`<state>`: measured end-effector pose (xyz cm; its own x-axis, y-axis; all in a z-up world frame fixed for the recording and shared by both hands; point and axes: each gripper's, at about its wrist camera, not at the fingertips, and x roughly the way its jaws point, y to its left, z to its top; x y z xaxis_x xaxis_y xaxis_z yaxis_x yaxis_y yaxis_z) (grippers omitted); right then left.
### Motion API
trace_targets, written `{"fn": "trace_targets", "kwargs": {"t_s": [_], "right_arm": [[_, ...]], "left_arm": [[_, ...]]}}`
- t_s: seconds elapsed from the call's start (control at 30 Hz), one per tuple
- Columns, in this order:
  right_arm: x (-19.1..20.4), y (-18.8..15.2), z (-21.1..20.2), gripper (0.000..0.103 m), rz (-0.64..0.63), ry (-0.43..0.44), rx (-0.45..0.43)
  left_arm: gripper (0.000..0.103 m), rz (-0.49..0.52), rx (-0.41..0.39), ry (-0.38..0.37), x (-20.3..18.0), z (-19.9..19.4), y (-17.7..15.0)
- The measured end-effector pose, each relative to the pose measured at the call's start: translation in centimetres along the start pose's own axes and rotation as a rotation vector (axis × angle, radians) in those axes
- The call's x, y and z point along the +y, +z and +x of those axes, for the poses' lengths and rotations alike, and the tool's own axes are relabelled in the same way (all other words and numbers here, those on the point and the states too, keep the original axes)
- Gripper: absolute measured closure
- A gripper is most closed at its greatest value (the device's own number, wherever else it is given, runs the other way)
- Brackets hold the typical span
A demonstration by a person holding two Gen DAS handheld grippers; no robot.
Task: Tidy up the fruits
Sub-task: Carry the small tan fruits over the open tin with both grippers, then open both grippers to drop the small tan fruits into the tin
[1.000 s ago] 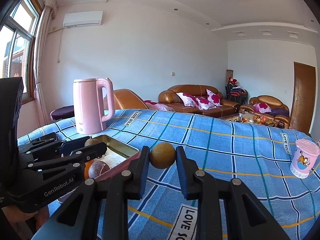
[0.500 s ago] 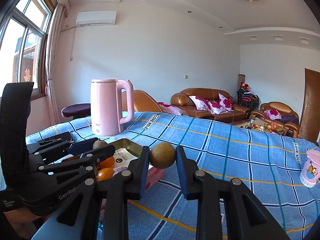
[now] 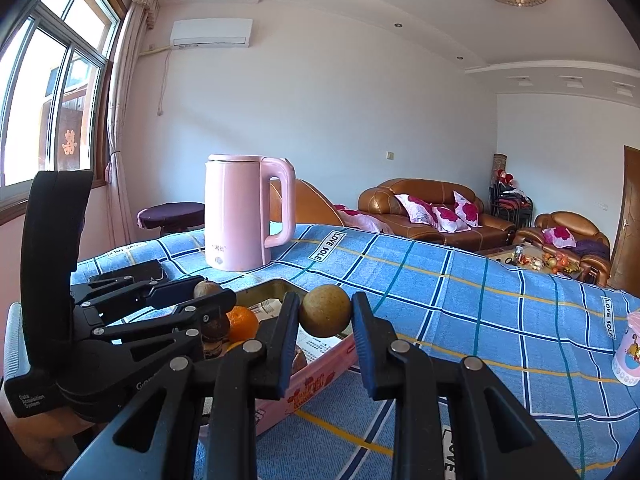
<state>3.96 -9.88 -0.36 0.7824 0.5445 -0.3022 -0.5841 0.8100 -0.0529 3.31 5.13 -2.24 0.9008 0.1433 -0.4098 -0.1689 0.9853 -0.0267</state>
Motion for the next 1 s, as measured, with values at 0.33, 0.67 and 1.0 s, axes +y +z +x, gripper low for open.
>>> {"fn": "trace_targets", "kwargs": {"t_s": [0.33,0.67,1.0], "right_arm": [[1.8,-0.2,1.4,0.074,-0.019,0.049,0.030],[3.1,-1.4,4.7,0.074,-0.020,0.101,0.153],[3.6,-1.8,6.2,0.068,-0.025,0.126,0.256]], "left_arm": [[0.072,-0.007,0.042,0.048,1.9,0.8,-0.6],[0.071,0.004,0.105,0.065,2.9,2.0,-1.7],[0.049,0.020,0.103,0.085,2.7,1.8,-2.1]]}}
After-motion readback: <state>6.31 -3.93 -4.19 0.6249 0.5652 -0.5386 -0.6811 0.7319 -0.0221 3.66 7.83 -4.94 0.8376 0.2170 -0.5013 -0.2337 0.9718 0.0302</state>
